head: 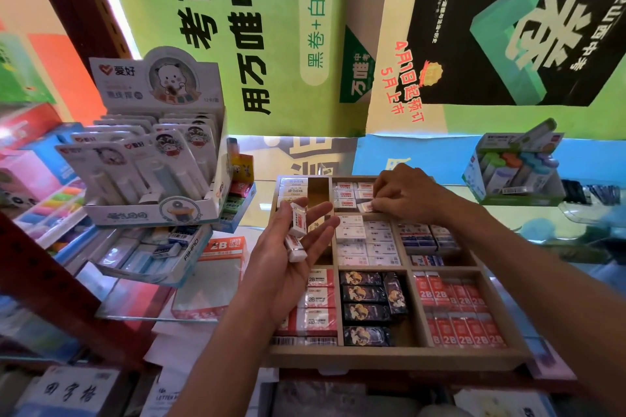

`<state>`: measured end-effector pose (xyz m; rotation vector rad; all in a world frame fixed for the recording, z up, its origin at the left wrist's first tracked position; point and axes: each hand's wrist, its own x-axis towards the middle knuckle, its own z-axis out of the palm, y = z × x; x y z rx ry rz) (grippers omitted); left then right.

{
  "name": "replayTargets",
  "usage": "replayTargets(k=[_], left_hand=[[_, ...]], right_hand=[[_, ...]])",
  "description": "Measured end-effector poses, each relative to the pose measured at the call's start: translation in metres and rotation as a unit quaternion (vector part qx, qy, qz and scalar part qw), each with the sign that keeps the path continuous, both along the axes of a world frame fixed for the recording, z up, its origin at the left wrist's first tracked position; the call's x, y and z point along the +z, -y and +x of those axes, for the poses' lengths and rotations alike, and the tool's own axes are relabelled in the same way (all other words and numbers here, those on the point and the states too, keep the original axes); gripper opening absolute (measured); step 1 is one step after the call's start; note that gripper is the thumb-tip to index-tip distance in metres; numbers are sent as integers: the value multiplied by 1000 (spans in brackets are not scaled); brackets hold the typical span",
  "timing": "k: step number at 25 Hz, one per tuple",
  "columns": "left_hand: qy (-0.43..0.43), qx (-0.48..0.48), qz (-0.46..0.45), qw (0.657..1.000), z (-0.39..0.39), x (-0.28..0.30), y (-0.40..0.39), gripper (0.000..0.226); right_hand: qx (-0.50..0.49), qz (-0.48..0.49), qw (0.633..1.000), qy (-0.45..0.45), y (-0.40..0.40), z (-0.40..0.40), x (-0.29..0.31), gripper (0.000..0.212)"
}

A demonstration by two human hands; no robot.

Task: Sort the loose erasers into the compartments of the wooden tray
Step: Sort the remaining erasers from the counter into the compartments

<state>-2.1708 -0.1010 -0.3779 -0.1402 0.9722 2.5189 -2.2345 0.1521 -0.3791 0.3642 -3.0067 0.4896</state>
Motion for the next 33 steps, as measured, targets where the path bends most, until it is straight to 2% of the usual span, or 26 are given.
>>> replayTargets(k=[2,7,8,10,12,14,15,18,20,23,28,31,33], left_hand=[[-3,-2,-4,1000,0,0,0,37],[-22,-4,-21,1000,0,-2,-1,35],[-25,-5,-23,999,0,-2,-1,35],[-30,-6,-31,999,-1,-3,0,34],[-25,-10,-21,999,-2,-5,1,38],[-19,-16,3,1000,-3,-6,1,46],[-22,-16,9,1000,-3,-7,1,46],[-43,-5,19,999,-6,-11,2,35],[-57,-18,0,998,-3,-10,3,47],[-84,-19,-75,993,-1,-10,1,55],[-101,-9,-60,993,-4,-13,2,48],[-83,-18,-51,995,-1,-11,0,46],[-65,-16,-31,997,1,-7,0,40]], right_hand=[[16,82,996,25,1,3,-2,32],[24,141,989,47,5,6,-4,40],[16,120,992,41,5,8,-5,42],[-38,-29,998,-28,7,15,-3,33],[-85,-200,971,-98,18,28,6,17],[-49,-275,955,-100,42,46,18,5],[-6,-292,952,-87,57,55,23,4],[108,-267,954,-86,88,68,29,30],[128,-235,958,-104,93,64,25,39],[98,-265,955,-87,101,65,24,38],[71,-262,958,-90,115,71,25,35],[37,-315,946,-68,112,69,21,38],[-17,-386,921,-52,104,62,21,36]])
